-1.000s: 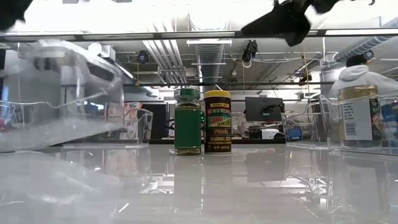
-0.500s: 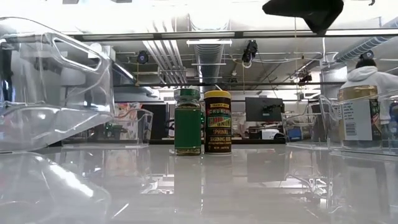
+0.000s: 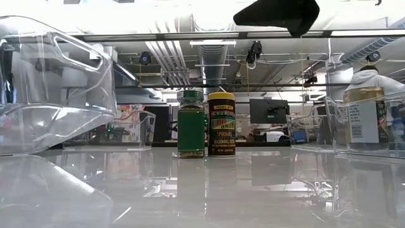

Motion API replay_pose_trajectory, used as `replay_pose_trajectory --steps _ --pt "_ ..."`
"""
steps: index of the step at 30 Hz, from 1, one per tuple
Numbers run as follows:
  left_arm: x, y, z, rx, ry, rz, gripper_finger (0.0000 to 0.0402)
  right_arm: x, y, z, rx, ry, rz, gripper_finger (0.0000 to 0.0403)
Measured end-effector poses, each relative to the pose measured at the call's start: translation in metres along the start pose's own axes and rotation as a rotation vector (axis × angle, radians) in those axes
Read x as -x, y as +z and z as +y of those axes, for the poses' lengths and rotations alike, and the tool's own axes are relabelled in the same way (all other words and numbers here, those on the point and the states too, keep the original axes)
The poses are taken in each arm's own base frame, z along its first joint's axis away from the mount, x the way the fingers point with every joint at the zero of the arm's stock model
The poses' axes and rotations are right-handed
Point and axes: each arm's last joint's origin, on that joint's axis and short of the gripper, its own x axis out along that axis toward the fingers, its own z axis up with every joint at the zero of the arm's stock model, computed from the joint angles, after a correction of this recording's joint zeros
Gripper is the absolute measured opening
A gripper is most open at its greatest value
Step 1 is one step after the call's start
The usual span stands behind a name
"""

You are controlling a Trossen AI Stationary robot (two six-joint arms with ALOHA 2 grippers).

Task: Sort spices by type
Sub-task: Adjust the bottom left transparent bin

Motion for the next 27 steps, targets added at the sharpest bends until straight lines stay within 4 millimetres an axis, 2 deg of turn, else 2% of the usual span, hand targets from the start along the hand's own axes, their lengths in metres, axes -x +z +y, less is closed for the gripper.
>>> replay_pose_trajectory --steps 2,5,10,15,23,27 --pt "0.016 0.013 0.004 0.002 0.001 -0.045 0.0000 -0.001 0.002 0.002 -0.010 0.001 0.000 0.0359" --pt "0.038 0.020 0.010 0.011 0.000 -0.094 0.0000 0.000 -0.001 0.004 0.000 0.004 0.011 0.0359" --pt "0.058 0.004 0.014 -0.024 -0.021 -0.109 0.0000 -0.008 -0.011 0.004 0.015 -0.016 0.032 0.0359" --pt "0.061 -0.031 0.015 -0.002 -0.022 -0.129 0.0000 -0.016 -0.021 0.005 0.024 -0.031 0.059 0.0359" --pt "0.044 -0.120 0.011 0.133 0.003 0.102 0.0000 -0.027 -0.030 0.001 -0.014 -0.059 0.082 0.0359" --pt "0.042 -0.150 0.011 0.193 0.013 0.174 0.0000 -0.027 -0.027 -0.001 -0.023 -0.063 0.076 0.0359"
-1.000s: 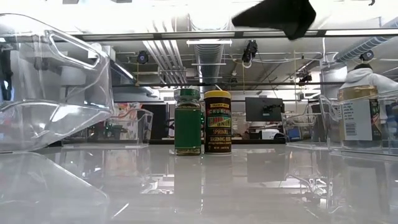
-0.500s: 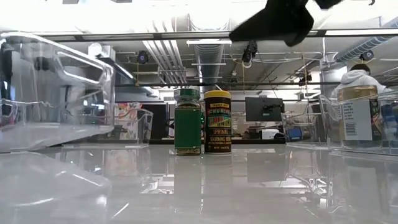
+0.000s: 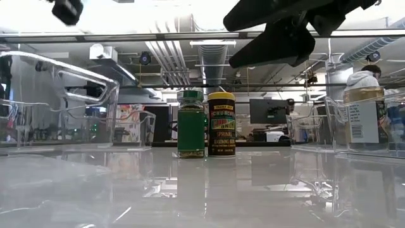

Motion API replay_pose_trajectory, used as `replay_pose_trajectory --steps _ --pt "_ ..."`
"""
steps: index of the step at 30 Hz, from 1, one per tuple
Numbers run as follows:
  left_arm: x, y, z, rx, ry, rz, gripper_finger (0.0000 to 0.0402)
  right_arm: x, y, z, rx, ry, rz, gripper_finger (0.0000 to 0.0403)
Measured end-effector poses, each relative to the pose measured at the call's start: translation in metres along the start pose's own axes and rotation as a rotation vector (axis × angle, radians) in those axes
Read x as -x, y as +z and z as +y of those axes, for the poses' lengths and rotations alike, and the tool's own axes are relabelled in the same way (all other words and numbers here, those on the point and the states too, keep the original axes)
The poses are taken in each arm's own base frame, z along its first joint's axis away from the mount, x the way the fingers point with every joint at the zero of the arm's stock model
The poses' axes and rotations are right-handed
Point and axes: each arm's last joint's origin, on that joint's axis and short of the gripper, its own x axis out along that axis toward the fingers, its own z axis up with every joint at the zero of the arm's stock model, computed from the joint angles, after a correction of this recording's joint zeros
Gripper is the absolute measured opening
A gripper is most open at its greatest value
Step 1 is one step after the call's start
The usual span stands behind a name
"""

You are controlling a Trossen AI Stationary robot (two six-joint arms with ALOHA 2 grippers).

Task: Sort spices by type
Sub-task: Adjust the bottom left transparent bin

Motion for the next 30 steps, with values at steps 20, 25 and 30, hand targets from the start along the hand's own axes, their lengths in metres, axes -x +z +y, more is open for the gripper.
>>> replay_pose_trajectory --steps 20,25,30 --pt "-0.057 -0.095 0.006 0.067 0.069 0.436 0.0000 0.001 0.023 -0.012 -0.071 -0.011 -0.061 0.0359" --pt "-0.067 -0.065 -0.005 -0.028 -0.062 0.250 0.0000 0.002 0.028 -0.010 -0.080 -0.005 -0.073 0.0359" --pt "-0.070 -0.046 -0.011 -0.104 -0.077 0.194 0.0000 0.003 0.032 -0.008 -0.091 -0.002 -0.076 0.0359"
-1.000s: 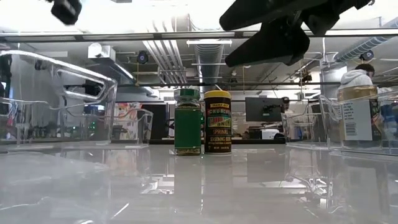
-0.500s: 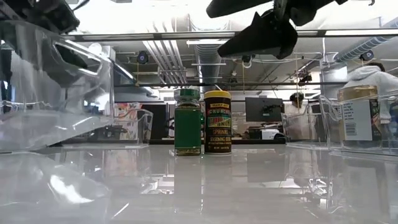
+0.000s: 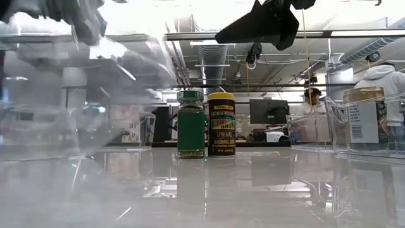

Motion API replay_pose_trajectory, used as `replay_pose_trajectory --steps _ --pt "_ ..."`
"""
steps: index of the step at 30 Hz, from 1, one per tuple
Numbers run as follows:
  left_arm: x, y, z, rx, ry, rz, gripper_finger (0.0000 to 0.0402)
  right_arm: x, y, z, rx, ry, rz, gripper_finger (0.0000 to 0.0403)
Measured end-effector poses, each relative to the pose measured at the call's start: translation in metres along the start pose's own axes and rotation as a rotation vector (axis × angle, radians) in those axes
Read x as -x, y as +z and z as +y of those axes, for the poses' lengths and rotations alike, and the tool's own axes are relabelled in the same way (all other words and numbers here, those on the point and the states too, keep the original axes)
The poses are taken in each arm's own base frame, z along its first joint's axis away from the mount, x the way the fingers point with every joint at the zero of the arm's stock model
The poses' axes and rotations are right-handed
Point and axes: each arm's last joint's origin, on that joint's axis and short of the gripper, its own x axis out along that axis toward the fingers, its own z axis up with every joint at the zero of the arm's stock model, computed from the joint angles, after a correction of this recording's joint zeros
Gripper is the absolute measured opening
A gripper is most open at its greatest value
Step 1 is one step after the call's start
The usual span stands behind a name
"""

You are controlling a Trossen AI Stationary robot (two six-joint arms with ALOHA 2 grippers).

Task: Sort spices by type
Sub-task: Adjust the bottom left transparent bin

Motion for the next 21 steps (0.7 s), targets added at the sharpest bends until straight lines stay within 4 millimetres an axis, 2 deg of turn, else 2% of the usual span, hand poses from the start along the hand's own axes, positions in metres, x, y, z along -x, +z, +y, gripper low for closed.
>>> replay_pose_trajectory --steps 8,12,15,17,21 --pt "-0.004 -0.015 0.004 0.028 0.100 0.135 0.0000 0.003 -0.008 0.001 -0.018 -0.014 0.057 0.0359" --pt "-0.007 -0.016 0.002 0.073 0.032 0.137 0.0000 0.011 -0.007 0.000 -0.016 -0.031 0.181 0.0359" --pt "-0.017 -0.021 -0.004 0.103 -0.092 0.146 0.0000 0.021 0.005 0.011 0.015 -0.022 0.260 0.0359" --pt "-0.026 -0.030 -0.006 0.126 -0.114 0.190 0.0000 0.026 0.008 0.017 0.029 -0.024 0.325 0.0359" --pt "-0.046 -0.045 -0.006 0.150 -0.081 0.305 0.0000 0.020 -0.003 0.016 -0.027 -0.082 0.439 0.0359"
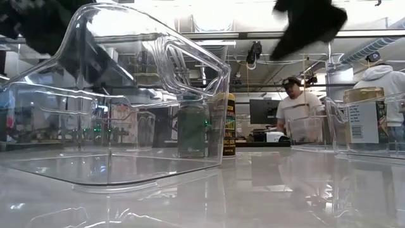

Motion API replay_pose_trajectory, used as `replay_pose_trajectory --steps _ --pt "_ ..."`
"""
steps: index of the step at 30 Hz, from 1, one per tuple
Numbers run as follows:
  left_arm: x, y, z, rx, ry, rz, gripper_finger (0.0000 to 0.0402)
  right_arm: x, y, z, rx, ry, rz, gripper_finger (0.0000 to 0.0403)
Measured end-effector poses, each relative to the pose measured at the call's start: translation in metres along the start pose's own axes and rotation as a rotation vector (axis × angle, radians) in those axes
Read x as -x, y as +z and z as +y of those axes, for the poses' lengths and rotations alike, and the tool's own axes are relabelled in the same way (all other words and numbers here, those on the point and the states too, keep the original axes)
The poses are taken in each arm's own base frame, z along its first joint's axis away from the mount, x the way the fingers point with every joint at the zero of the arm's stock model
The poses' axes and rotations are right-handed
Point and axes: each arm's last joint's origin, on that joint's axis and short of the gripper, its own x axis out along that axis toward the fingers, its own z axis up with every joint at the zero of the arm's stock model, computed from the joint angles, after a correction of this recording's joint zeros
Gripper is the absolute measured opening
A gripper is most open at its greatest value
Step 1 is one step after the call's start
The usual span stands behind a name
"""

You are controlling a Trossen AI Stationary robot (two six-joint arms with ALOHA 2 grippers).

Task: Sort spices by type
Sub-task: Adjust the bottom left transparent bin

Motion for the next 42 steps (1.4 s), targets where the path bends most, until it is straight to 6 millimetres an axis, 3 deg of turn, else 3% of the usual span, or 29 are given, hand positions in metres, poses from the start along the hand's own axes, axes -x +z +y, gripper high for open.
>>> replay_pose_trajectory --steps 8,15,20,25,29,35,42 --pt "-0.016 0.013 -0.003 -0.010 0.048 0.127 0.0000 -0.058 0.002 -0.002 -0.013 -0.034 -0.018 0.0359" --pt "-0.015 0.036 -0.011 -0.031 0.070 0.120 0.0000 -0.088 0.052 -0.018 0.056 -0.167 -0.169 0.0359" --pt "-0.017 0.033 -0.010 -0.033 0.081 0.156 0.0000 -0.108 0.072 -0.038 0.052 -0.236 -0.180 0.0359" --pt "-0.018 0.013 -0.003 0.013 0.110 0.216 0.0000 -0.104 0.071 -0.034 0.080 -0.231 -0.173 0.0359" --pt "-0.020 0.000 0.009 0.057 0.218 0.226 0.0000 -0.081 0.070 -0.017 0.097 -0.177 -0.200 0.0359" --pt "-0.017 -0.001 0.034 0.085 0.484 0.151 0.0000 -0.057 0.065 0.003 0.095 -0.113 -0.233 0.0359" --pt "-0.010 0.000 0.046 0.074 0.594 0.208 0.0000 -0.048 0.050 0.015 0.127 -0.108 -0.202 0.0359"
